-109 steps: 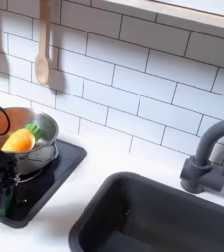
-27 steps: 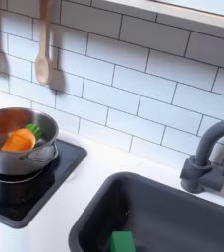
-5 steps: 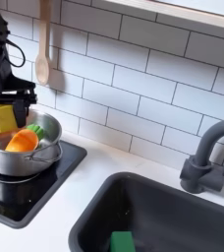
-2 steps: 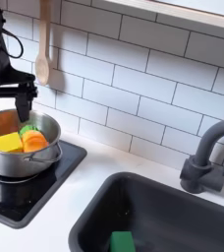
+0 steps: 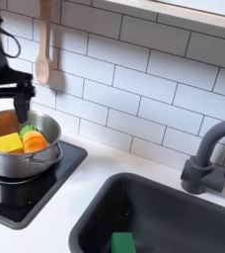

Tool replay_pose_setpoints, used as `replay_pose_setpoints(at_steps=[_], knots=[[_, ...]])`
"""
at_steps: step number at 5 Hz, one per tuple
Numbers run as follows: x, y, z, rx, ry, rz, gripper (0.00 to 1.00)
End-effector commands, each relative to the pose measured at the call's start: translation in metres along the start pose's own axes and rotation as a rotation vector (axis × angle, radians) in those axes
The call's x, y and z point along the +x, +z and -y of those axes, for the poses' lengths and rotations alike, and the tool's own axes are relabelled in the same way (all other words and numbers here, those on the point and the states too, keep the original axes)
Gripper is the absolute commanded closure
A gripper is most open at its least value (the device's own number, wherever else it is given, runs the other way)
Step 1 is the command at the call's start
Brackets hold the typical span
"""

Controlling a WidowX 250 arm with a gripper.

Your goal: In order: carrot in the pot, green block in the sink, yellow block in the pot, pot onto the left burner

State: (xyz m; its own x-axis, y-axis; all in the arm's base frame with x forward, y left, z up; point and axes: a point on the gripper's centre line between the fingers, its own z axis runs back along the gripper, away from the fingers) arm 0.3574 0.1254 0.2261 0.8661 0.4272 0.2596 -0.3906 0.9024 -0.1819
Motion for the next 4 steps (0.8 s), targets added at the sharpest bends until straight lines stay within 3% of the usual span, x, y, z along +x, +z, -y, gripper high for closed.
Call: replay_pose_setpoints(at_steps=[1,4], knots=[[0.007,-0.018,-0.020,0.015,0.045,-0.040,0.00],[0.007,-0.038,-0.034,0.041,0.062,-0.097,0.00]])
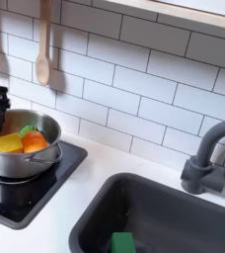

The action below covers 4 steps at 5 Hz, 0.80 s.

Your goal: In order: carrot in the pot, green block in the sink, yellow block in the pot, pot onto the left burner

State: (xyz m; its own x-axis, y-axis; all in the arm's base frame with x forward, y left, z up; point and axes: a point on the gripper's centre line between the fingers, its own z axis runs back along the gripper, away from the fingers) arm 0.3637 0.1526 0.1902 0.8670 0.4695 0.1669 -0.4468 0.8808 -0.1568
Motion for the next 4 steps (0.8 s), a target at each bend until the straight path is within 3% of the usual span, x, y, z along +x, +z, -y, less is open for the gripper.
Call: replay_pose_setpoints(at_steps=[1,4], knots=[[0.000,-0.005,-0.011,0.031,0.002,-0.020,0.00],[0.017,-0.011,-0.022,0.042,0.023,-0.031,0.00]])
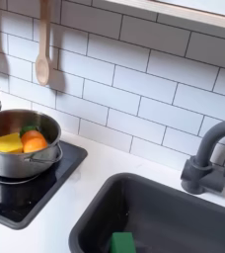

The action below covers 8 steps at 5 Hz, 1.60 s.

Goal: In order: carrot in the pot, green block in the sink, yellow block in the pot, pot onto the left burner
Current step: 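Move the pot onto the left burner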

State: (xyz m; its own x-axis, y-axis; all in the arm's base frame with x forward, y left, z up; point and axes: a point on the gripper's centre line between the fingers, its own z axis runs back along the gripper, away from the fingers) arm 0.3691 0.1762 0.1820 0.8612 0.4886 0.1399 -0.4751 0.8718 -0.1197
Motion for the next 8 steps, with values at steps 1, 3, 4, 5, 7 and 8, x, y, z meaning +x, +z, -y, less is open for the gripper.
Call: replay_pose_setpoints(at_steps=[1,3,4,5,7,8], knots=[[0.002,-0.008,-0.001,-0.001,-0.004,-0.022,0.00],[-0.001,-0.011,0.007,-0.013,-0.004,-0.022,0.00],[-0.002,-0.018,0.018,-0.018,-0.023,-0.029,0.00],[-0.007,-0.026,0.019,-0.028,-0.014,-0.040,0.00],[-0.013,-0.038,0.015,-0.021,-0.011,-0.063,0.00],[-0.015,-0.035,0.014,-0.018,-0.013,-0.047,1.00]])
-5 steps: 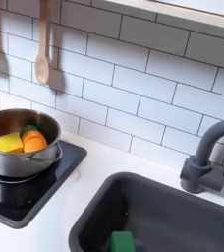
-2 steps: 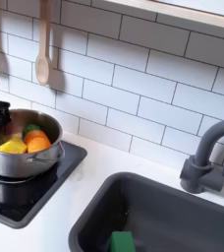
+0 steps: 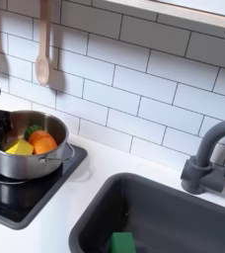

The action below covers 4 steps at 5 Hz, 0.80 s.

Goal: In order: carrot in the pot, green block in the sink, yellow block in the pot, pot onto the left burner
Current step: 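Move the pot onto the left burner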

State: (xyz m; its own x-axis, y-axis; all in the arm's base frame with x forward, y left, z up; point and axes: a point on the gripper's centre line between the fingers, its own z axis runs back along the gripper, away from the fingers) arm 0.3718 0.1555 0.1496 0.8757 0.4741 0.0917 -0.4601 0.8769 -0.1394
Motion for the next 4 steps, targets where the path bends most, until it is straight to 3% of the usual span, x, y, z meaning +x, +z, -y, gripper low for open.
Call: replay_pose_setpoints(at_steps=[1,4], knots=[[-0.0035,0.0015,0.0000,-0.001,-0.004,0.010,1.00],[-0.0014,0.0015,0.0096,-0.005,-0.019,0.014,1.00]])
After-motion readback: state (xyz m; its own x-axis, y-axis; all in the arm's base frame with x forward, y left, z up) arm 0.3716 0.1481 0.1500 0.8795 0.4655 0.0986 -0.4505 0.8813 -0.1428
